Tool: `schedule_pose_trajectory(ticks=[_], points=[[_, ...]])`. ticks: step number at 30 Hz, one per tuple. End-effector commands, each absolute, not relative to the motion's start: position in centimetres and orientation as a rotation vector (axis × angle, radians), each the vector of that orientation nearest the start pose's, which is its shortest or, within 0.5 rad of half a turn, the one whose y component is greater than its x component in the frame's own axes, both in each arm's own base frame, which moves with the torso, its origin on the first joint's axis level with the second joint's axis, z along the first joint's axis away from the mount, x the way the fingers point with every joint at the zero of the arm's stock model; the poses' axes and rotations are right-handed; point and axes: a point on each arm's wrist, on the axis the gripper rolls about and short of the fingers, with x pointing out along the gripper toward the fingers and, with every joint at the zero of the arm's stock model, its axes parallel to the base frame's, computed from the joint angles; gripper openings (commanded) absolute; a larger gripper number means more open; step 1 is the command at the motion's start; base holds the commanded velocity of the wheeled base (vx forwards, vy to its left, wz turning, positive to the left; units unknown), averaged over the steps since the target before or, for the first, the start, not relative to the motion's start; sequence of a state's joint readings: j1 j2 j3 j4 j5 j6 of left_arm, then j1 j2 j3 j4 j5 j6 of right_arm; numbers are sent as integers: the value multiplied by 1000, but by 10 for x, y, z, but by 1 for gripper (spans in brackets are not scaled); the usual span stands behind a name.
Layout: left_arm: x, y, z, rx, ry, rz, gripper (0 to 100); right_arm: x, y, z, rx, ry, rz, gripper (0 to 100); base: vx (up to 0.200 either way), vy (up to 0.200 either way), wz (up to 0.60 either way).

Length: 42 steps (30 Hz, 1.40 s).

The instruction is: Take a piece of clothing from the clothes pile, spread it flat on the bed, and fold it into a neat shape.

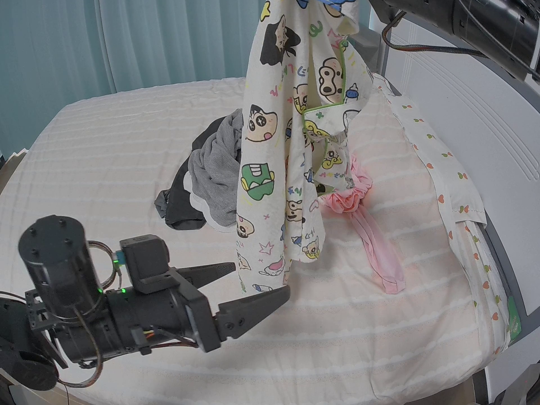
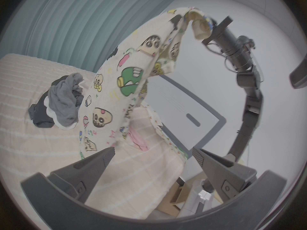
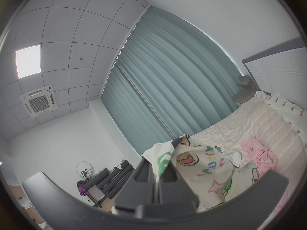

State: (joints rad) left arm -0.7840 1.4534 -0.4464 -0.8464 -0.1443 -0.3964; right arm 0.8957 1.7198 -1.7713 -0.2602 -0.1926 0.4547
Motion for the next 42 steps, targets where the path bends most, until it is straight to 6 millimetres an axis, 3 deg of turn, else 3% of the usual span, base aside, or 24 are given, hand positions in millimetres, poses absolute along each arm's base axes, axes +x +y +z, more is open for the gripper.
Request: schedule_pose_trajectory(ticks=[1, 9, 13, 16, 18, 22, 25, 33, 42], points=[[183, -190, 148, -274, 404, -755, 100, 194, 247, 410, 604, -91, 771, 0, 0, 0, 0], [201, -211, 151, -321, 343, -695, 100, 192, 246, 412, 609, -96, 764, 0, 0, 0, 0], [188, -227, 162, -456, 362, -741, 100, 193, 246, 411, 608, -93, 764, 0, 0, 0, 0], [180, -227, 164, -458, 366, -766, 100, 193, 246, 411, 608, -93, 762, 0, 0, 0, 0], [164, -228, 163, -449, 384, -812, 100, 193, 245, 412, 608, -96, 759, 0, 0, 0, 0], [163, -229, 165, -453, 379, -817, 100, 193, 245, 411, 604, -86, 759, 0, 0, 0, 0], [169, -229, 168, -463, 365, -800, 100, 193, 245, 411, 604, -86, 759, 0, 0, 0, 0], [210, -226, 152, -456, 367, -680, 100, 192, 243, 413, 618, -85, 761, 0, 0, 0, 0], [242, -242, 139, -431, 333, -595, 100, 189, 240, 416, 626, -92, 763, 0, 0, 0, 0]])
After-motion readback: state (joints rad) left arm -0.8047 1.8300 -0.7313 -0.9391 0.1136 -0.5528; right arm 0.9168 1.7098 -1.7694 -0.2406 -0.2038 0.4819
